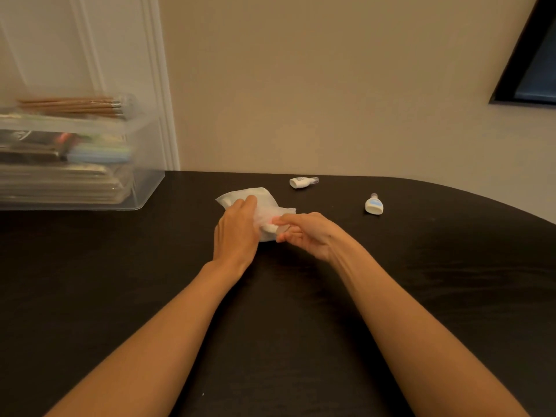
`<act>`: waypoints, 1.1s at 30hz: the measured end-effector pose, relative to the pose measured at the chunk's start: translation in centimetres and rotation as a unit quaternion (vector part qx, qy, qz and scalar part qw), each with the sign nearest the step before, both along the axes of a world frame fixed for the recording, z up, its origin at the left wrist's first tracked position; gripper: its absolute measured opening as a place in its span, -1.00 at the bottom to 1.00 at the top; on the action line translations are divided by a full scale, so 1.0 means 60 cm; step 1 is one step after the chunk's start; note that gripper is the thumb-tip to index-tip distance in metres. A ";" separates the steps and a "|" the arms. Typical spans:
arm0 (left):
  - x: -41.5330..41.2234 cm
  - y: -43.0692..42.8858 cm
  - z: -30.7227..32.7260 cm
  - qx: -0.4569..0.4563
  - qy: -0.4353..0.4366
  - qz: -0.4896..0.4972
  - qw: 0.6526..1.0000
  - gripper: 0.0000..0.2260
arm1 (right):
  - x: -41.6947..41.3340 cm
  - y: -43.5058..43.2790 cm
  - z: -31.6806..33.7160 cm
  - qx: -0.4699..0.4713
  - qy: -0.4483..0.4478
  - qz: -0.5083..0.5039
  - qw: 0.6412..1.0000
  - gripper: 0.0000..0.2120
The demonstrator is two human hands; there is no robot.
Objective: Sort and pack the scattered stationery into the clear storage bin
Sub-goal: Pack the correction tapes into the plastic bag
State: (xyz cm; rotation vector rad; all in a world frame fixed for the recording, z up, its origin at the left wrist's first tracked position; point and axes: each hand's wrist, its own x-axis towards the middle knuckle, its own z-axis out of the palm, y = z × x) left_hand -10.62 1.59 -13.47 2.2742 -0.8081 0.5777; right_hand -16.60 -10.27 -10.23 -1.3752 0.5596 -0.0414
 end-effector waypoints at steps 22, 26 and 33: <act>-0.004 0.002 -0.008 0.000 0.066 -0.067 0.996 -0.89 | 0.050 0.032 -0.020 0.007 0.002 -0.252 0.968 -0.60; 0.002 0.002 -0.008 0.008 0.093 -0.043 0.995 -0.87 | 0.048 0.023 -0.014 -0.133 0.060 -0.173 0.974 -0.78; 0.007 -0.017 -0.005 0.033 0.112 0.007 0.993 -0.83 | 0.031 -0.018 -0.044 -0.391 -0.075 -0.138 0.907 -0.64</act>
